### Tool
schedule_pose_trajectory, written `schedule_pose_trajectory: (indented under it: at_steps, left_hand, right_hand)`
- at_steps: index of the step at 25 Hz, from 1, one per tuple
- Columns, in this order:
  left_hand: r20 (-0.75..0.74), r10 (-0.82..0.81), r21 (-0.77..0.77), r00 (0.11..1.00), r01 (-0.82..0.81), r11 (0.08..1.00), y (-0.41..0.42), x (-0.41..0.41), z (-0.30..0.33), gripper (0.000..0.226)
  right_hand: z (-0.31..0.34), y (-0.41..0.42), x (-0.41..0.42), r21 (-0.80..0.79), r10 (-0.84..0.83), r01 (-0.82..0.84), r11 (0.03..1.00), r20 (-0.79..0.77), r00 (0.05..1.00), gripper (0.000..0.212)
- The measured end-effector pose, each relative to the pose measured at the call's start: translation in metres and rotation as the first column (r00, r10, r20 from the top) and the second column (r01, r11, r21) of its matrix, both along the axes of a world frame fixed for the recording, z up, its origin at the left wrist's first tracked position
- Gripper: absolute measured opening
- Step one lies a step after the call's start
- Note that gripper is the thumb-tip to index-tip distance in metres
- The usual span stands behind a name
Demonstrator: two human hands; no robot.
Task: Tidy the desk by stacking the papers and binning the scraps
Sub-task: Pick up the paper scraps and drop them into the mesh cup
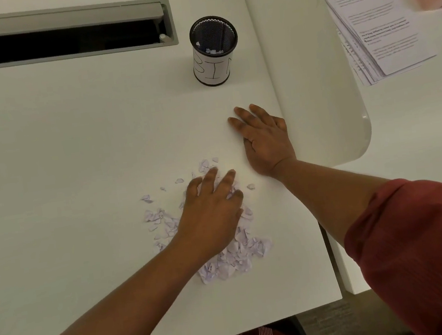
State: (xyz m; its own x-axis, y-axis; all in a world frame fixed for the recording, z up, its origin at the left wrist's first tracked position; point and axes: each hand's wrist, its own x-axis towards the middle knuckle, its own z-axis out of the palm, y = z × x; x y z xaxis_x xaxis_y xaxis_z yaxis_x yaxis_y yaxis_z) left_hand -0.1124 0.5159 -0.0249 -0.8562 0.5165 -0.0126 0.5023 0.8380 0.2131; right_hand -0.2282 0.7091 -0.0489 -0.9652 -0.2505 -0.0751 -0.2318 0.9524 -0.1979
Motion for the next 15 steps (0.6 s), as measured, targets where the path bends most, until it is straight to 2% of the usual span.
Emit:
schedule_pose_trajectory:
  at_steps: [5, 7, 9, 11, 14, 15]
  left_hand:
    - [0.152, -0.036, 0.145, 0.988, 0.014, 0.989, -0.008, -0.009, -0.004, 0.029]
    - [0.285, 0.011, 0.283, 0.958, -0.095, 0.954, -0.012, -0.015, 0.003, 0.021]
    - [0.494, 0.144, 0.405, 0.857, -0.374, 0.834, -0.019, -0.025, 0.019, 0.015]
    - [0.652, 0.241, 0.428, 0.719, -0.611, 0.666, -0.029, -0.037, 0.032, 0.010]
    - [0.878, 0.124, 0.394, 0.462, -0.845, 0.362, -0.046, -0.054, 0.043, 0.007]
    - [0.909, 0.086, 0.367, 0.408, -0.880, 0.301, -0.051, -0.059, 0.045, 0.008]
  right_hand:
    - [0.000, 0.000, -0.001, -0.004, 0.001, -0.001, 1.000, 0.001, 1.000, 0.057]
    - [0.000, 0.001, -0.001, -0.005, 0.001, -0.001, 1.000, 0.000, 1.000, 0.057]
    - [-0.001, 0.001, -0.001, -0.005, 0.002, -0.002, 1.000, -0.003, 1.000, 0.058]
    - [-0.002, 0.001, -0.001, -0.008, 0.002, -0.002, 1.000, 0.002, 1.000, 0.059]
    - [-0.002, 0.001, -0.002, -0.005, 0.002, -0.002, 1.000, -0.002, 1.000, 0.058]
    - [-0.002, 0.001, -0.002, -0.005, 0.003, -0.003, 1.000, -0.005, 1.000, 0.058]
